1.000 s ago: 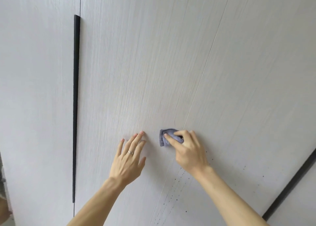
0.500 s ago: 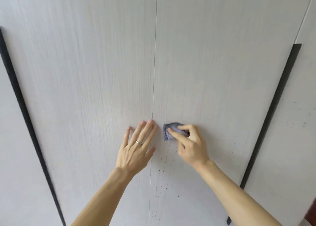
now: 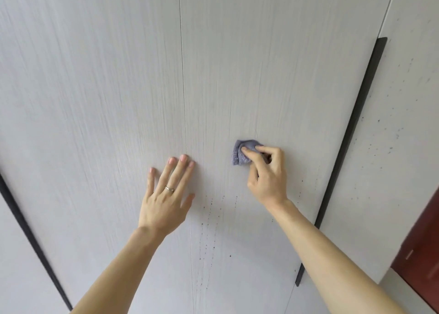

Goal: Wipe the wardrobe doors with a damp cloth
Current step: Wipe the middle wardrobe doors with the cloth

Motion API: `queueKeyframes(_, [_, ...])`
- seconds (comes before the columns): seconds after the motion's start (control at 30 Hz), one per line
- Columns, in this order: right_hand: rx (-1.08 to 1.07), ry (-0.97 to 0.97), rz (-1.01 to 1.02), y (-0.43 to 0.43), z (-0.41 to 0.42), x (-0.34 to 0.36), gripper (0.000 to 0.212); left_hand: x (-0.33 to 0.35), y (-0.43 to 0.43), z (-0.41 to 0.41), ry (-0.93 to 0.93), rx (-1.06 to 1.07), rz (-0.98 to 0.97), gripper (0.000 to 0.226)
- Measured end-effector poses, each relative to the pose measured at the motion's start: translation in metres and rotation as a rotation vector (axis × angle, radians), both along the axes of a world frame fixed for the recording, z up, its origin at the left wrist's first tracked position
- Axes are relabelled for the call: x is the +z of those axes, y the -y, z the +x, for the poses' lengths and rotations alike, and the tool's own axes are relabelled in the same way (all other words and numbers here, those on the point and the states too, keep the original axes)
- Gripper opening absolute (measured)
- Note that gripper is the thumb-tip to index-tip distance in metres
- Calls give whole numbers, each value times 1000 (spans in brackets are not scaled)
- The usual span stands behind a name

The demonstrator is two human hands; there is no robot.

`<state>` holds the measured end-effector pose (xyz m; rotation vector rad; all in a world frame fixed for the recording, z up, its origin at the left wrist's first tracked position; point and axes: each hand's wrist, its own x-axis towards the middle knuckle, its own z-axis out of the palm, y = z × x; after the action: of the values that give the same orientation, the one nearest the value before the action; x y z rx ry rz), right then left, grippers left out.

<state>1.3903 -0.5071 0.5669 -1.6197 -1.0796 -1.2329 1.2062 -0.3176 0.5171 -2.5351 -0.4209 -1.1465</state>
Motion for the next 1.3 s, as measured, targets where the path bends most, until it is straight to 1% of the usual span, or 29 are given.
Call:
queueKeyframes(0.1, [-16,-25,-218,19,-1,-53,37,1,1,0,-13,-5,-10,76])
queueKeyframes(0.17, [-30,-51,-350,36,0,-66,50,1,0,0,-21,-13,-14,76])
queueKeyframes(0.2, [-34,-61,-364,41,2,-63,57,0,-2,-1,-24,-12,-18,76])
queueKeyframes(0.27, [-64,-97,-304,50,8,-39,54,-1,-1,2,-19,-12,-29,77])
queueKeyframes(0.33, [-99,-174,-137,54,18,0,49,-3,0,7,-6,-12,-37,80])
queueKeyframes(0.4, [-123,-219,12,58,28,37,48,-6,-1,10,1,-8,-35,81])
queueKeyframes(0.47, [-137,-197,45,63,37,52,47,-6,0,13,7,-2,-34,81])
queueKeyframes(0.53, [-129,-174,29,66,42,37,44,-6,0,15,10,-2,-35,80])
queueKeyframes(0.6, [-108,-192,-26,70,38,-6,39,-5,1,14,8,-7,-40,80])
queueKeyframes(0.7, [-98,-273,-247,81,25,-73,39,-5,0,12,3,-13,-40,79])
queueKeyframes(0.77, [-92,-316,-313,87,23,-83,44,-6,0,12,5,-17,-41,79])
queueKeyframes(0.83, [-87,-305,-266,88,29,-58,49,-5,1,13,8,-20,-44,79])
queueKeyframes(0.97, [-148,-276,-18,91,46,23,47,-4,3,15,12,-15,-28,77])
queueKeyframes(1.03, [-183,-269,74,93,55,42,48,-3,4,15,12,-8,-25,76])
queueKeyframes(1.1, [-196,-266,127,93,59,34,47,-1,4,14,0,-1,-23,76])
queueKeyframes(1.17, [-217,-300,160,91,57,4,47,-1,4,13,-11,-1,-21,76])
queueKeyframes(1.23, [-220,-358,132,90,48,-39,44,-1,3,11,-15,-7,-19,76])
queueKeyframes(1.3, [-209,-434,62,93,38,-80,43,-1,3,11,-7,-11,-20,77])
